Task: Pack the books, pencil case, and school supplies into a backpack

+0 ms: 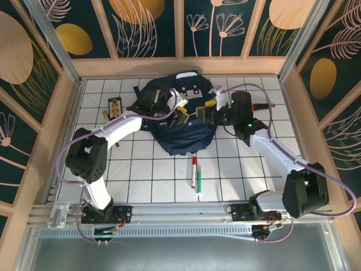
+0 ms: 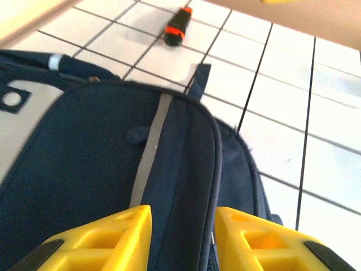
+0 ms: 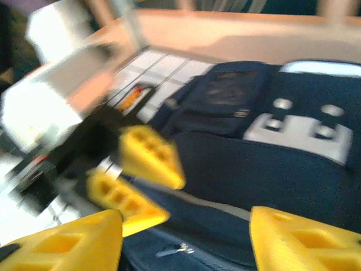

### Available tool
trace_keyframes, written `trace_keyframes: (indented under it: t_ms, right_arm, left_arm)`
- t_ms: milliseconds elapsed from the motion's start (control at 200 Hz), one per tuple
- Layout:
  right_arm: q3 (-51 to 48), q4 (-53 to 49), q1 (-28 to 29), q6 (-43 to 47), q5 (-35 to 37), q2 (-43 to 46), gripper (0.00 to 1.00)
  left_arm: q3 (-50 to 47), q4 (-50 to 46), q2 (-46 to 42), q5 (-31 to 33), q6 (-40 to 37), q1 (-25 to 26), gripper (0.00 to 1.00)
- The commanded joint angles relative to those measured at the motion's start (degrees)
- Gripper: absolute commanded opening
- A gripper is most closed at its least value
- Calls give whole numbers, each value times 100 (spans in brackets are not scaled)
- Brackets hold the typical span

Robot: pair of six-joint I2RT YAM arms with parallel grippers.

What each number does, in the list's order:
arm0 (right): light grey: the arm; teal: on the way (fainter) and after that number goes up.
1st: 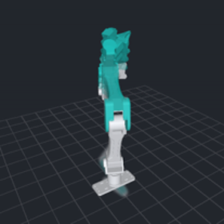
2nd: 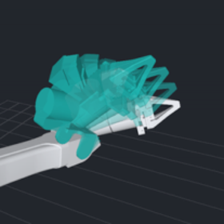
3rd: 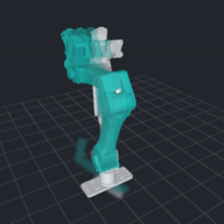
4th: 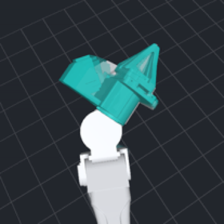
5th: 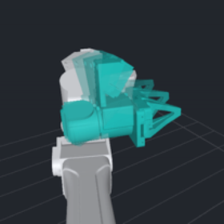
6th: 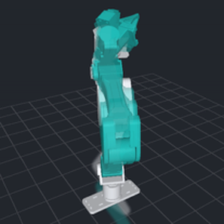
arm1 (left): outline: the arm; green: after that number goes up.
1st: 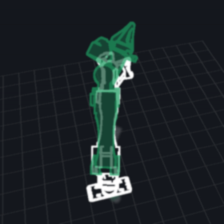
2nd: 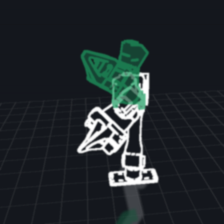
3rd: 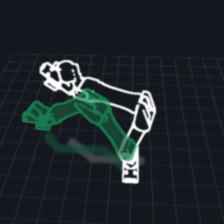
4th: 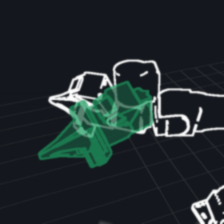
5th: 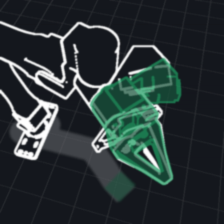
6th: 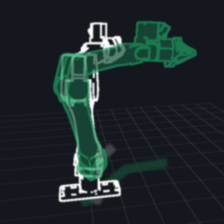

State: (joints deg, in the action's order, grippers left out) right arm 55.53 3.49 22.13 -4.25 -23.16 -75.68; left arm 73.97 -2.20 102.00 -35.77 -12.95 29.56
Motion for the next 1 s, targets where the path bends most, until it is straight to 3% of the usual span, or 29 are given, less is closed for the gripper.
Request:
trace_keyframes:
  t_ms: [0,50,140,230,420,545,811,901,996]
  right_arm:
    - [508,-1548,-234,-2918,1803,-11,56]
    - [484,-1865,-296,-3945,1665,-18,56]
    - [70,-1410,-224,-5184,1223,-2,56]
    - [23,-1234,-224,-5769,899,-313,55]
    - [424,-1519,-174,-5693,610,-1023,49]
    - [471,-1177,-133,-5730,534,-1230,39]
    - [651,-898,45,-5793,559,-1537,29]
    - [669,-947,111,-5771,670,-1581,30]
    - [783,-1244,139,-5651,947,-1565,44]
  left_arm:
    - [-206,321,-346,264,1252,-38,35]
    - [-295,233,-554,438,1899,-37,38]
    - [-778,386,-703,401,2977,11,39]
    - [-1093,277,-833,589,3392,206,39]
    - [-1594,539,-1191,1116,3747,745,41]
    - [-1741,508,-1108,1406,3651,787,41]
    - [-1696,653,-859,1549,3637,782,42]
    - [-1676,748,-789,1581,3616,805,43]
    - [-1657,816,-776,1591,3565,804,44]
